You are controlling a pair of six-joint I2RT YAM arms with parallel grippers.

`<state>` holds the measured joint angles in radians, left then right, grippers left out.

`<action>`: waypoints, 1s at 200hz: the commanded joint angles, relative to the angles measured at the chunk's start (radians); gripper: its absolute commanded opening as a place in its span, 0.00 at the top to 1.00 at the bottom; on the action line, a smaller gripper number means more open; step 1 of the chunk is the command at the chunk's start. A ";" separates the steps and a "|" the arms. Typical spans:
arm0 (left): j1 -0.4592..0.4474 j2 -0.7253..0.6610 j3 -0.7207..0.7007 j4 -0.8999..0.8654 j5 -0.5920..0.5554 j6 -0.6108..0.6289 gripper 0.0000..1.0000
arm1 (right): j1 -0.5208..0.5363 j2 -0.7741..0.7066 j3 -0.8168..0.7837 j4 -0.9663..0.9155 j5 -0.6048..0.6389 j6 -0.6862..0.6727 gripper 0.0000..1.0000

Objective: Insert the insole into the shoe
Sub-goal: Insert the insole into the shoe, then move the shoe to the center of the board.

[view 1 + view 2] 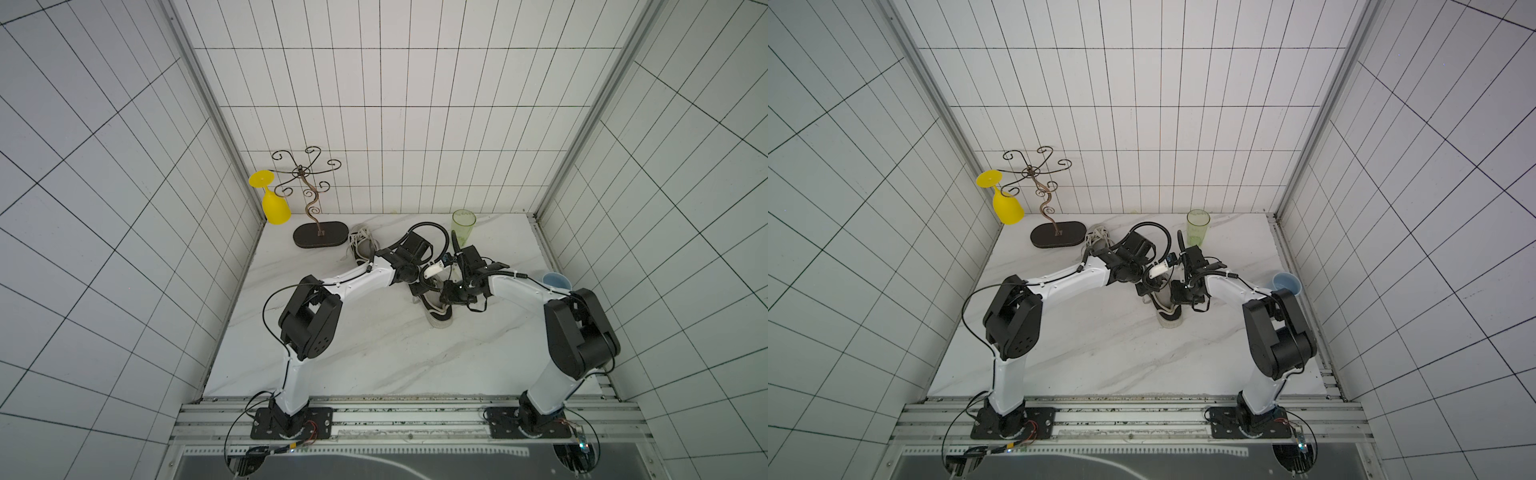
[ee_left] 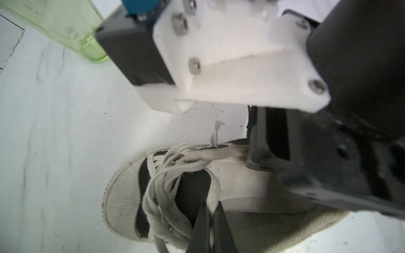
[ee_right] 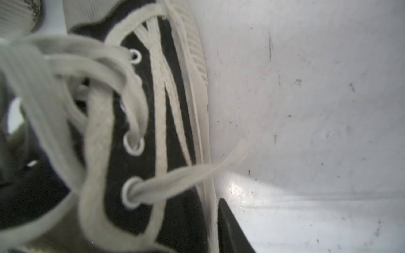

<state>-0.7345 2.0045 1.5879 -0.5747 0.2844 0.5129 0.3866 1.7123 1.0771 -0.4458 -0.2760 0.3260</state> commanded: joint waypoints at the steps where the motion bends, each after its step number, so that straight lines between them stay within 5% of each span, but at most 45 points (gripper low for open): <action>1: -0.016 -0.075 -0.030 0.080 0.076 0.007 1.00 | 0.003 0.031 0.117 0.036 0.012 0.011 0.77; 13: -0.018 -0.084 -0.051 0.143 0.015 -0.046 0.98 | 0.003 0.057 0.130 0.036 0.008 0.026 1.00; 41: -0.014 -0.074 -0.017 0.177 -0.271 -0.250 0.66 | 0.013 0.046 0.054 0.095 -0.045 0.114 1.00; 65: 0.016 -0.083 0.023 0.097 -0.351 -0.466 0.54 | 0.018 -0.012 -0.068 0.229 -0.063 0.288 1.00; 95: 0.085 -0.232 -0.138 0.160 -0.321 -0.734 0.52 | 0.023 -0.081 -0.162 0.314 0.004 0.531 1.00; 114: 0.131 -0.363 -0.293 0.230 -0.330 -0.858 0.52 | 0.029 -0.047 -0.136 0.376 -0.011 0.557 1.00; 156: 0.242 -0.567 -0.542 0.244 -0.463 -0.981 0.52 | 0.064 0.152 0.124 0.354 0.048 0.518 1.00; 200: 0.339 -0.634 -0.604 0.104 -0.475 -1.031 0.52 | 0.093 0.359 0.413 0.299 0.186 0.515 1.00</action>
<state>-0.4362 1.3899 0.9962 -0.3916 -0.1612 -0.4301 0.4675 1.9915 1.3182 -0.1310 -0.1967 0.8116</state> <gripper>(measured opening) 0.482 0.050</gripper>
